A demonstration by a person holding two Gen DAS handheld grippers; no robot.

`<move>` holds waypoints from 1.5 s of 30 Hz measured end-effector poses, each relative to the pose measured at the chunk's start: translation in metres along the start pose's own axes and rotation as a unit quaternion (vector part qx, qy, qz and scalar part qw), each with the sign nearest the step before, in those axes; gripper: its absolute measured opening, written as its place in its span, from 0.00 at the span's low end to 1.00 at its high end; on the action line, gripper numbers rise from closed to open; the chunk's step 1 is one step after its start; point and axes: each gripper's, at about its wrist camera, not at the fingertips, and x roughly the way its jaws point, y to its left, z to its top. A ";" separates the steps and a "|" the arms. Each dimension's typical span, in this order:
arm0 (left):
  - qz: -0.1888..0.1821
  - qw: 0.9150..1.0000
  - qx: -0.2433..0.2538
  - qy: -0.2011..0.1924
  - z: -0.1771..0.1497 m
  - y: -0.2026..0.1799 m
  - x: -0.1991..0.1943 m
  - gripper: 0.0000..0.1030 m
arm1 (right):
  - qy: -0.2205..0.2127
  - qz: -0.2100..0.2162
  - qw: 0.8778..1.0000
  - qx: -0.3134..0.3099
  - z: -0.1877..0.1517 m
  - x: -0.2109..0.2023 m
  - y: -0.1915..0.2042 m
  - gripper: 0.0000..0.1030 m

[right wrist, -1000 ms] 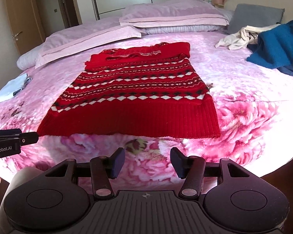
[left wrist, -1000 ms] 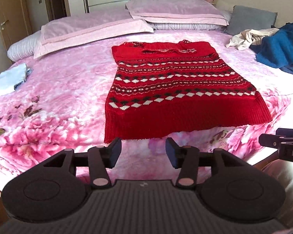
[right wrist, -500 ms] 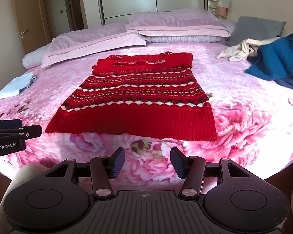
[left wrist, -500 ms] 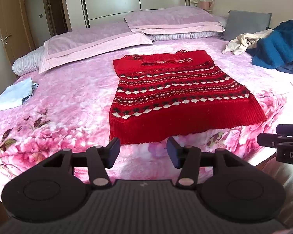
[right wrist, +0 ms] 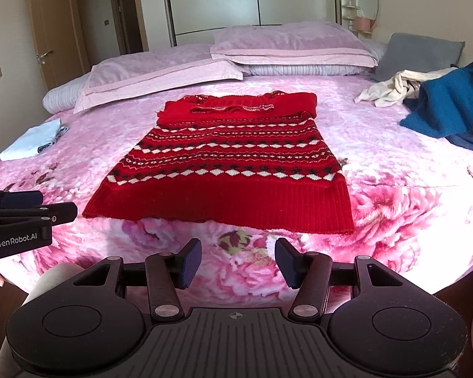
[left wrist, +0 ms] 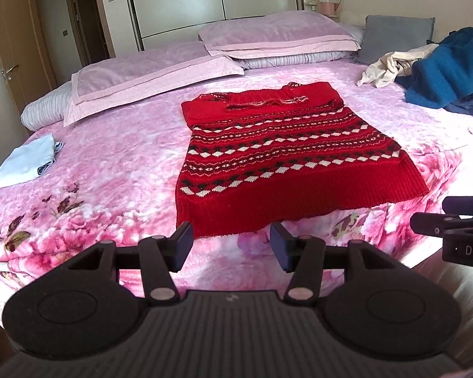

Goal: Fold clothes

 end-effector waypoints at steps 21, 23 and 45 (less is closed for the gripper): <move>-0.042 0.993 -0.101 0.054 0.010 0.077 0.094 0.48 | 0.030 0.044 0.995 0.087 0.023 0.071 -0.086 0.54; -0.059 0.988 -0.132 0.059 0.012 0.099 0.112 0.47 | 0.025 0.056 0.992 0.114 0.031 0.079 -0.112 0.54; -0.315 0.881 -0.342 0.087 0.029 0.184 0.262 0.46 | 0.047 0.236 0.912 0.332 0.076 0.189 -0.281 0.53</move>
